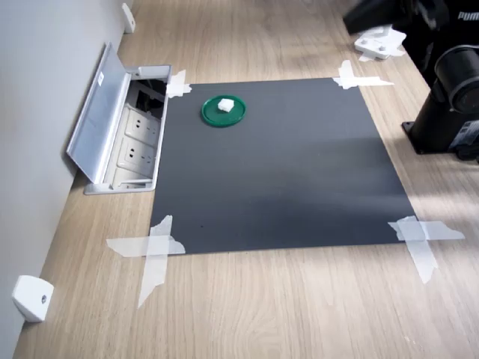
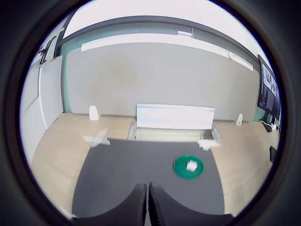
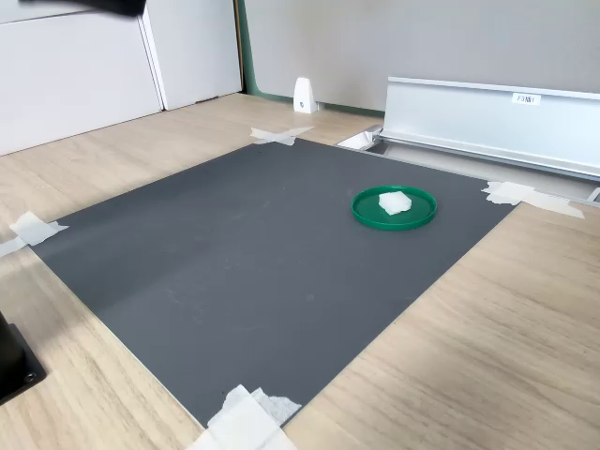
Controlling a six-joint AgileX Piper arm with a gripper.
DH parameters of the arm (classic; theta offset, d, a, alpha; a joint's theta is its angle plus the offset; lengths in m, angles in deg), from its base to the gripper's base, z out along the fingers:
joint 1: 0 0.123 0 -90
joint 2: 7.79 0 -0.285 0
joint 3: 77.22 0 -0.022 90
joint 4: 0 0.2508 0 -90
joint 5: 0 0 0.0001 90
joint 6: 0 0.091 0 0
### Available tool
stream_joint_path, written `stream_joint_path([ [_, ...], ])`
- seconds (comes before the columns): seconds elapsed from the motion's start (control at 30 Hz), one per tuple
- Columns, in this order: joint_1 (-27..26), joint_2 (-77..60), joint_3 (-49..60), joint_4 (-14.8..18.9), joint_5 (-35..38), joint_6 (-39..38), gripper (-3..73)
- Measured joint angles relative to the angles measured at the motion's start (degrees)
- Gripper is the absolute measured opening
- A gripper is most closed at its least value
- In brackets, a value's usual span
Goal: Grasp a white terminal and put it on the green lid.
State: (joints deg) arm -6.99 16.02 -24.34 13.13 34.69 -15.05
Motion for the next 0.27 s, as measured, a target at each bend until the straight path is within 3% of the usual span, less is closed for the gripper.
stream_joint_path([
  [0.27,0.0,-10.2,8.5,0.0,-0.7,0.1,-0.7],
])
